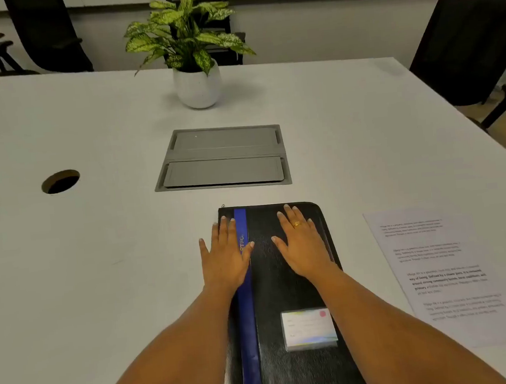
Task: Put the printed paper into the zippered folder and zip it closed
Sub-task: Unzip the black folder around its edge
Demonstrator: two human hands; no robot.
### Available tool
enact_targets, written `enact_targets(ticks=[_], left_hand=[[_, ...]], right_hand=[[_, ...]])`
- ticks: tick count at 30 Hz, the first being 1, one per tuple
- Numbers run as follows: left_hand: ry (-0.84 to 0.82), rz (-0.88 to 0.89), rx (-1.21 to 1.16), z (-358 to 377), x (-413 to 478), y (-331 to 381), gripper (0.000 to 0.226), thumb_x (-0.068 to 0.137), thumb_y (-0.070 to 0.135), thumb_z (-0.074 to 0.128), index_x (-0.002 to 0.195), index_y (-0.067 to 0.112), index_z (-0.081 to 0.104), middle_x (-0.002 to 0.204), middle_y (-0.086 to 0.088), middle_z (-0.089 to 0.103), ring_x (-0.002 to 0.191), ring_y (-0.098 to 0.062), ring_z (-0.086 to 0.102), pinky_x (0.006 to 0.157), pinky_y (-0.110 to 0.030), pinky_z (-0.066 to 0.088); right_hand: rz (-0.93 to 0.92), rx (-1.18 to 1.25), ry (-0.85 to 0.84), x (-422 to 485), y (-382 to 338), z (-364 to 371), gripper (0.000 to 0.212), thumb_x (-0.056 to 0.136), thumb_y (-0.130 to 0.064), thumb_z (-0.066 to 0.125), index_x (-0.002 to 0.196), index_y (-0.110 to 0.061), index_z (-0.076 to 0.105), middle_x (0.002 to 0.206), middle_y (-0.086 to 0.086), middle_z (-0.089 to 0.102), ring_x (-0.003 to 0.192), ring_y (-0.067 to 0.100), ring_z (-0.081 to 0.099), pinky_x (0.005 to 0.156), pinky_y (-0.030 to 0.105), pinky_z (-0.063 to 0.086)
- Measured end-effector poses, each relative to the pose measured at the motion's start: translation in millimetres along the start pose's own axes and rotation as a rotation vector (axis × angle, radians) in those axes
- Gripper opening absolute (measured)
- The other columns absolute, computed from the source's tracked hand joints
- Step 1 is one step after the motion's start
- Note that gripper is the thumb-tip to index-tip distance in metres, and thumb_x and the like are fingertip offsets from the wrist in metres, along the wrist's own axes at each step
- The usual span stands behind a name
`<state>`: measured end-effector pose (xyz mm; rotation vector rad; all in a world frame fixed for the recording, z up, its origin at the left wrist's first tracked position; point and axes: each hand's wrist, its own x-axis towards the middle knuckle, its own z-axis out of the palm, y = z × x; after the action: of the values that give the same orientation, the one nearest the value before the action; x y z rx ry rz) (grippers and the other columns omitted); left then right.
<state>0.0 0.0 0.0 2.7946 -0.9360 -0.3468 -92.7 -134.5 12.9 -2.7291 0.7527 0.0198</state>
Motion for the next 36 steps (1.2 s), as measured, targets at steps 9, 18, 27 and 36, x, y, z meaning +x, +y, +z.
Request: enact_targets(ticks=[9, 18, 27, 36], left_hand=[[-0.029, -0.086, -0.078, 23, 56, -14, 0.069, 0.096, 0.052, 0.021, 0.149, 0.017, -0.005, 0.158, -0.004, -0.008, 0.146, -0.022, -0.005, 0.117, -0.047, 0.003], [0.045, -0.156, -0.192, 48, 75, -27, 0.065, 0.096, 0.052, 0.022, 0.149, 0.02, 0.002, 0.158, -0.002, 0.006, 0.146, -0.019, 0.002, 0.117, -0.045, 0.0], [0.16, -0.141, -0.233, 59, 75, -31, 0.085, 0.076, 0.065, 0.002, 0.149, 0.023, 0.011, 0.156, -0.001, 0.019, 0.146, -0.016, 0.009, 0.117, -0.042, -0.002], [0.186, -0.135, -0.238, 60, 76, -31, 0.083, 0.078, 0.065, 0.006, 0.149, 0.023, 0.013, 0.155, -0.002, 0.022, 0.145, -0.017, 0.012, 0.117, -0.043, -0.001]], right_hand=[[-0.152, -0.001, -0.109, 77, -4, 17, 0.055, 0.099, -0.032, 0.035, 0.148, -0.017, 0.015, 0.158, 0.002, 0.008, 0.147, 0.018, 0.003, 0.119, 0.041, 0.009], [-0.254, 0.051, -0.237, 142, -22, 27, 0.043, 0.099, -0.022, 0.036, 0.142, -0.02, 0.034, 0.15, 0.006, 0.034, 0.137, 0.024, 0.033, 0.112, 0.041, 0.032], [-0.388, 0.022, -0.219, 182, -46, 40, 0.043, 0.091, 0.001, 0.044, 0.127, -0.02, 0.056, 0.147, 0.005, 0.038, 0.13, 0.024, 0.042, 0.103, 0.037, 0.04], [-0.506, -0.053, -0.23, 198, -56, 41, 0.031, 0.089, -0.006, 0.051, 0.115, -0.015, 0.065, 0.136, 0.007, 0.049, 0.118, 0.025, 0.051, 0.098, 0.035, 0.044]])
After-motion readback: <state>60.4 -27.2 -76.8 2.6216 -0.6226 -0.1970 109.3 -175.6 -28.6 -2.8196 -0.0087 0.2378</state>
